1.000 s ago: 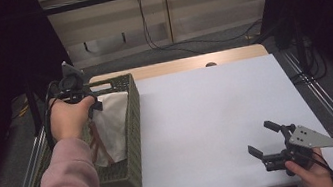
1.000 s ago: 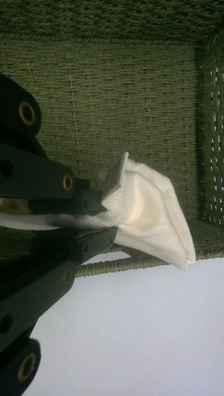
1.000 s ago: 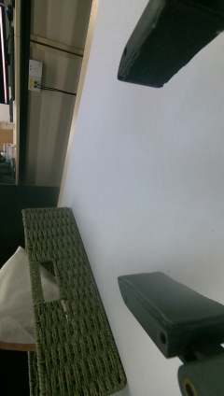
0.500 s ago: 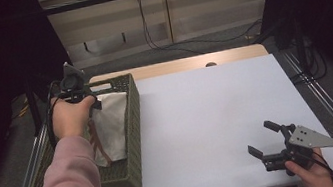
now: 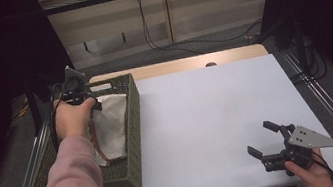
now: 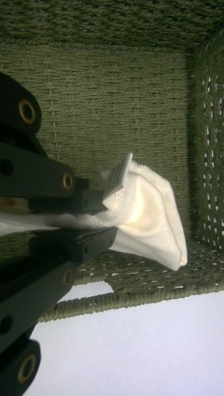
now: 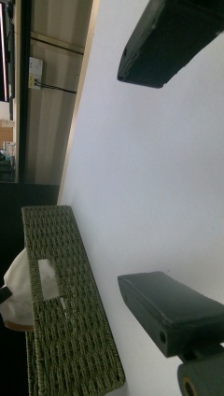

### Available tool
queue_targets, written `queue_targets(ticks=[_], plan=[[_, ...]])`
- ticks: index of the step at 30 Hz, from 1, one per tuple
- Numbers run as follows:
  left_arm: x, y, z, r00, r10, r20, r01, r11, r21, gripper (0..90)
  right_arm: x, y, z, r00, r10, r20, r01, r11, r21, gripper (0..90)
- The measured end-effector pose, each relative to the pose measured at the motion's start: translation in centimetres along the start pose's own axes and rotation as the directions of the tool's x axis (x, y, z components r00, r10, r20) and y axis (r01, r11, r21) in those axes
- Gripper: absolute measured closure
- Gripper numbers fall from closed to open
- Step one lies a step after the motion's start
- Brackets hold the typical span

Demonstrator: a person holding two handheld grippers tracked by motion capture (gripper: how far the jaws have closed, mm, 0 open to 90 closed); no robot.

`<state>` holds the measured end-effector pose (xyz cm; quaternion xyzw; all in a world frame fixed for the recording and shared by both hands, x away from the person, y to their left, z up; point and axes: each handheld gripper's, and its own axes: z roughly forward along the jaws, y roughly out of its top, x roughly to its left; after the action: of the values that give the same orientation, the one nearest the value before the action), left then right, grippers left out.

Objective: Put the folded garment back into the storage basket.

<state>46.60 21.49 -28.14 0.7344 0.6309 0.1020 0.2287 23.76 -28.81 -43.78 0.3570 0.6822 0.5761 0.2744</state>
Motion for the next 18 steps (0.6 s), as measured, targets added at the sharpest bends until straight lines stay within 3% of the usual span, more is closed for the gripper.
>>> queue_targets(ticks=[3, 6, 7, 8, 12, 13, 14, 16, 17, 18], plan=[[0.3, 0.0, 0.3, 1.0, -0.005, -0.003, 0.005, 1.0, 0.005, 81.8, -0.1, 0.0, 0.0, 1.0, -0.008, 0.001, 0.008, 1.0, 0.0, 3.1], [0.5, 0.0, 0.7, 0.9999, 0.014, 0.0, -0.014, 0.9999, 0.008, 81.7, -0.1, 0.0, 0.0, 1.0, -0.004, 0.001, 0.004, 1.0, 0.001, 3.2], [0.4, 0.0, 0.8, 0.9999, -0.009, -0.011, 0.009, 1.0, 0.002, 81.7, -0.1, 0.0, 0.0, 1.0, -0.003, 0.001, 0.003, 1.0, 0.001, 3.2], [0.5, 0.0, 0.9, 1.0, -0.004, 0.004, 0.004, 1.0, 0.003, 81.6, -0.1, 0.0, 0.0, 1.0, -0.004, 0.001, 0.004, 1.0, 0.001, 3.2], [0.8, 0.0, 1.1, 0.9998, -0.02, -0.001, 0.02, 0.9997, 0.017, 81.3, 0.0, 0.0, 0.0, 1.0, -0.008, -0.003, 0.008, 1.0, 0.0, 3.1], [1.0, 0.0, 1.2, 0.9999, -0.003, -0.012, 0.003, 1.0, -0.006, 81.2, 0.0, 0.0, 0.0, 1.0, -0.006, -0.004, 0.006, 1.0, 0.0, 3.2], [1.0, -0.1, 1.3, 0.9998, -0.015, -0.009, 0.015, 0.9998, -0.013, 81.2, 0.0, 0.0, 0.0, 1.0, -0.006, -0.004, 0.006, 1.0, 0.0, 3.1], [1.4, 0.0, 1.4, 0.9999, 0.009, -0.007, -0.009, 0.9999, 0.006, 81.0, 0.0, 0.0, 0.0, 1.0, -0.004, -0.001, 0.004, 1.0, -0.001, 3.2], [1.3, 0.0, 1.5, 0.9995, -0.014, -0.028, 0.014, 0.9999, -0.006, 80.9, 0.0, 0.0, 0.0, 1.0, -0.004, -0.001, 0.004, 1.0, 0.0, 3.2], [1.5, 0.0, 1.6, 0.9999, -0.01, -0.009, 0.01, 0.9999, -0.006, 80.9, -0.1, 0.0, 0.0, 1.0, -0.005, -0.004, 0.005, 1.0, 0.0, 3.2]])
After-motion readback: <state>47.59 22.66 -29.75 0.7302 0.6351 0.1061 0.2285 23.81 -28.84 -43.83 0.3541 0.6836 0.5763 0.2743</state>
